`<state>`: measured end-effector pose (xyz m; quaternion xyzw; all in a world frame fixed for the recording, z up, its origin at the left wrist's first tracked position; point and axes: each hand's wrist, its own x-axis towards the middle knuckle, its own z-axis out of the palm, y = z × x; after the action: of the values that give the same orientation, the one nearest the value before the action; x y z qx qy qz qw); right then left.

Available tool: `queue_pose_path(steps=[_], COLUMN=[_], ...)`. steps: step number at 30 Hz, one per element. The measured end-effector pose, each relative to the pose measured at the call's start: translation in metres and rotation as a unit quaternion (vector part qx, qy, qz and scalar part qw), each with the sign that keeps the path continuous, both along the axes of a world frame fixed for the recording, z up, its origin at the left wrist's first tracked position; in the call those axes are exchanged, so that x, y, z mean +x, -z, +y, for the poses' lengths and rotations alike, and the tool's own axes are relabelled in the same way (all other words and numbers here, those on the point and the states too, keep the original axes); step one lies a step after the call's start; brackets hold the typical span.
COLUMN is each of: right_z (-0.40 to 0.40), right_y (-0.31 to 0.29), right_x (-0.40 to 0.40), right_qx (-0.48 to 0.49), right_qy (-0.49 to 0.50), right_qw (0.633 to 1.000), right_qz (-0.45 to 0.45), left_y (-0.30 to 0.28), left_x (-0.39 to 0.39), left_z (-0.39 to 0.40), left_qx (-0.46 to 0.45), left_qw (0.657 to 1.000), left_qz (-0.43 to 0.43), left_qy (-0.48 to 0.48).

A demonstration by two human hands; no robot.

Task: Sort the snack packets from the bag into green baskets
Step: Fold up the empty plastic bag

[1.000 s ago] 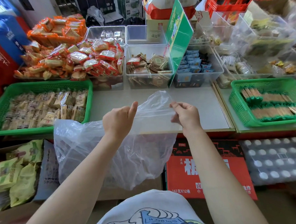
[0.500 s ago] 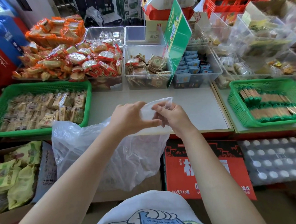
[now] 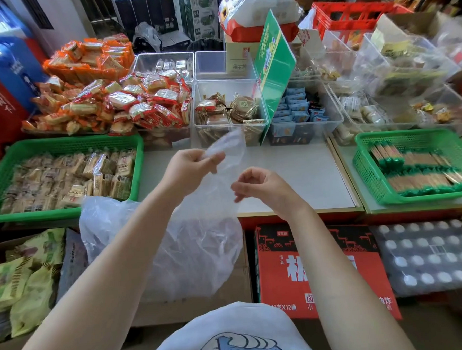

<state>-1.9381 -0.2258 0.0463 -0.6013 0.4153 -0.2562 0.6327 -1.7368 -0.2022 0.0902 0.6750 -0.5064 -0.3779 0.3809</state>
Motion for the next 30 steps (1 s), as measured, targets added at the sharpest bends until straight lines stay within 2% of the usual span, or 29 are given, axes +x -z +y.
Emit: queue_pose_path(steps=[2, 5, 9, 12, 15, 18, 21, 24, 26, 27, 28, 29, 30], right_z=[-0.003, -0.002, -0.002, 0.000, 0.002, -0.006, -0.017, -0.025, -0.026, -0.025, -0.023, -0.021, -0.020], right_y=[0.000, -0.006, -0.014, -0.018, -0.019, -0.012, -0.001, 0.007, 0.008, 0.007, 0.003, -0.003, -0.008], right_x=[-0.001, 0.008, 0.015, 0.014, 0.013, 0.007, -0.006, -0.014, -0.014, -0.013, -0.010, -0.004, 0.004], right_qx=[0.015, -0.032, -0.064, -0.044, -0.041, -0.045, -0.033, -0.045, -0.127, -0.226, -0.343, -0.437, -0.490], right_qy=[0.001, 0.045, -0.011, 0.007, 0.103, 0.244, 0.331, 0.385, 0.417, 0.433, 0.424, 0.382, 0.311], right_qw=[1.000, 0.998, 0.997, 0.998, 0.992, 0.966, 0.942, 0.921, 0.879, 0.839, 0.797, 0.772, 0.775], right_qz=[0.010, 0.017, -0.030, -0.039, -0.067, -0.077, -0.051, 0.051, 0.192, 0.239, 0.257, 0.259, 0.250], left_y=[-0.009, -0.017, -0.012, -0.009, -0.009, -0.006, 0.008, 0.029, 0.037, 0.039, 0.040, 0.040, 0.040], left_x=[0.004, 0.000, -0.009, -0.002, 0.009, 0.027, 0.049, 0.058, 0.053, 0.048, 0.043, 0.037, 0.031], left_z=[-0.002, -0.002, 0.002, 0.001, -0.001, -0.001, 0.001, 0.003, 0.004, 0.004, 0.003, 0.003, 0.002], left_qx=[-0.007, 0.025, 0.088, 0.030, -0.031, 0.043, 0.111, 0.131, 0.116, 0.104, 0.089, 0.076, 0.063], left_qw=[0.999, 0.999, 0.993, 0.998, 0.995, 0.977, 0.956, 0.949, 0.952, 0.953, 0.953, 0.951, 0.948], left_qz=[0.026, 0.021, 0.000, -0.023, -0.090, -0.180, -0.235, -0.251, -0.246, -0.250, -0.257, -0.267, -0.277], left_qy=[-0.019, 0.018, 0.076, 0.044, 0.040, 0.100, 0.137, 0.141, 0.138, 0.135, 0.135, 0.138, 0.145])
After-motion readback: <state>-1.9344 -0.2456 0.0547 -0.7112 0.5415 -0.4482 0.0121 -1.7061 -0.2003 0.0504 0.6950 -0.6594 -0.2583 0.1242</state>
